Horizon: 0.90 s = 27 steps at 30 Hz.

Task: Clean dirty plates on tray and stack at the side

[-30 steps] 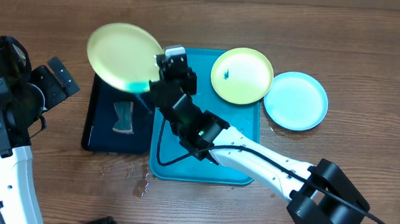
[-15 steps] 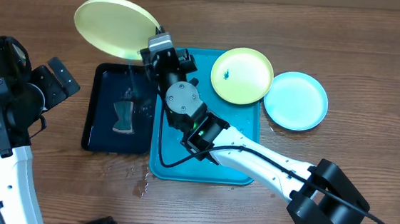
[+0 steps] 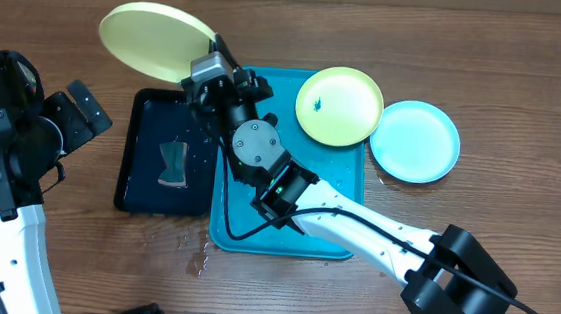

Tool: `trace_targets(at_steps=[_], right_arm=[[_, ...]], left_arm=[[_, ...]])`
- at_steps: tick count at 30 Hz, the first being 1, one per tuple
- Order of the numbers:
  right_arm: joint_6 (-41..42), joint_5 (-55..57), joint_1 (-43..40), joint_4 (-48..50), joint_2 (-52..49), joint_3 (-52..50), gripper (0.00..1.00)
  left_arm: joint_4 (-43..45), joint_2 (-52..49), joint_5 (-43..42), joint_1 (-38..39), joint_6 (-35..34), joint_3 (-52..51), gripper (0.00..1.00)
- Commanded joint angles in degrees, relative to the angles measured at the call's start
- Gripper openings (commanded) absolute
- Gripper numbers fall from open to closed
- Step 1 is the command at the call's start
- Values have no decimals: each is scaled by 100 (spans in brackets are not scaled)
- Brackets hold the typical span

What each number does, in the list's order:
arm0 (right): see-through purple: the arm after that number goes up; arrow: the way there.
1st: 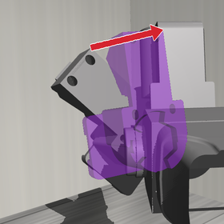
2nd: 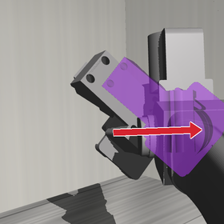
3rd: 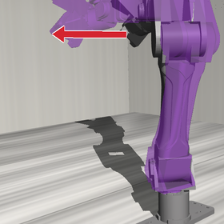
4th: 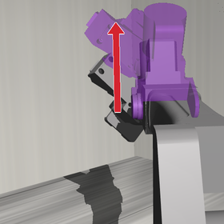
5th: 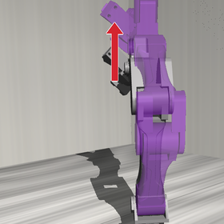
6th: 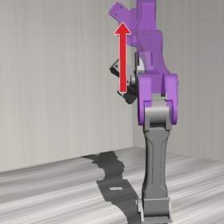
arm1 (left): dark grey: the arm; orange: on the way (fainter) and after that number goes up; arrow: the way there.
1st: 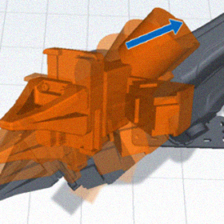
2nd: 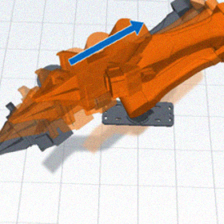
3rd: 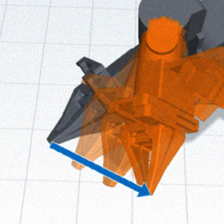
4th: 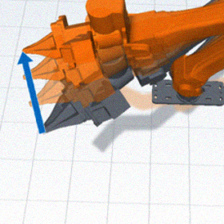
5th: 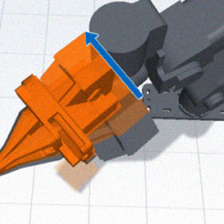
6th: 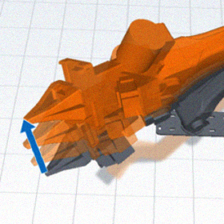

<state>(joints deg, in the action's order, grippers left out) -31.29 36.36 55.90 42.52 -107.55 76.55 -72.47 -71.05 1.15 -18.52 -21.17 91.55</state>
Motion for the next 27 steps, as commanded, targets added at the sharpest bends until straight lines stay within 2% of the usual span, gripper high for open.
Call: trace_targets(at_steps=[1,27], right_arm=[[-31,-50,74,286,70,83,4],[-4,-42,221,581,70,76,4]], left_arm=[[7,-20,76,-24,-133,37,100],[7,-20,76,-24,-133,37,100]])
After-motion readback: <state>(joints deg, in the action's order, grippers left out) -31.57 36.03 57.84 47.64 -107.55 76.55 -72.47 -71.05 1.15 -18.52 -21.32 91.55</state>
